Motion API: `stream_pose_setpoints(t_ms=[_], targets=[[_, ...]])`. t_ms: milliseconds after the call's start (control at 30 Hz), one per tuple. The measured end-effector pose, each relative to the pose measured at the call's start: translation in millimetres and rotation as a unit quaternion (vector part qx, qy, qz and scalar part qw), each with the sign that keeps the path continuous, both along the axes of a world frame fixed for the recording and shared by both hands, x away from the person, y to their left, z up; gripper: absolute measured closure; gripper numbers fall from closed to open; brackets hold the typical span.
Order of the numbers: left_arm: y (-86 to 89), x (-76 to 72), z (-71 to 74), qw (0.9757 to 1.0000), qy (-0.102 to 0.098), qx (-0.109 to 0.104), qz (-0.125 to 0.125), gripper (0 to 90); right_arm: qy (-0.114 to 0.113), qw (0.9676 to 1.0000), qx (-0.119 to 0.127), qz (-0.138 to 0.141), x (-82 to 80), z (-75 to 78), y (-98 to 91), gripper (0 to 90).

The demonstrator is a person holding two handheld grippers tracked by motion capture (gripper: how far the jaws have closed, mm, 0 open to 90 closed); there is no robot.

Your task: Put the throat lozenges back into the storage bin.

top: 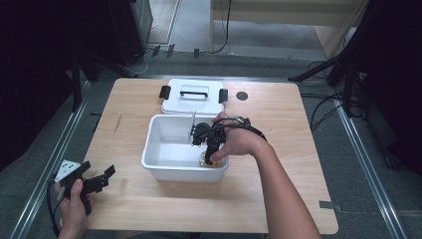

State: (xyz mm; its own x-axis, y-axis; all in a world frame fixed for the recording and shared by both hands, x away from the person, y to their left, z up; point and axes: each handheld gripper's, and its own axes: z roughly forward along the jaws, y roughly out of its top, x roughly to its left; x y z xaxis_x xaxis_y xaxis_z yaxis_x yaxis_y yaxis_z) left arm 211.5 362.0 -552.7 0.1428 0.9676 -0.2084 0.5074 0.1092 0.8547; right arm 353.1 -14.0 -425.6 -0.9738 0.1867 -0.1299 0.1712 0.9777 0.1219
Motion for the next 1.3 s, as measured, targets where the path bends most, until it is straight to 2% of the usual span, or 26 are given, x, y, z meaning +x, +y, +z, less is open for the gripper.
stream_pose_setpoints(t_ms=[400, 500, 667, 800, 1033, 1300], targets=[[-0.1, 0.2, 0.0, 1.0, -0.001, 0.002, 0.0, 1.3, -0.007, 0.9997, 0.023, -0.008, -2.3, 25.6, -8.3, 21.4], [0.0, 0.2, 0.0, 1.0, -0.001, 0.004, 0.0, 1.2, -0.01, 0.9993, 0.033, -0.013, -4.0, 35.3, -14.7, 21.2], [-0.1, 0.2, 0.1, 1.0, -0.001, 0.005, 0.0, 1.3, -0.015, 0.999, 0.039, -0.013, -4.5, 41.9, -21.7, 20.8], [-0.3, 0.1, 0.2, 1.0, 0.0, 0.005, 0.0, 1.3, -0.02, 0.9983, 0.049, -0.026, -6.4, 50.3, -32.4, 20.7], [-0.4, 0.2, 0.1, 1.0, 0.0, 0.005, 0.0, 1.3, -0.028, 0.9972, 0.055, -0.041, -7.8, 57.1, -51.9, 19.9], [-0.7, 0.2, 0.0, 1.0, -0.002, 0.006, 0.001, 1.3, -0.031, 0.9957, 0.064, -0.059, -8.1, 55.8, -70.5, 19.7]])
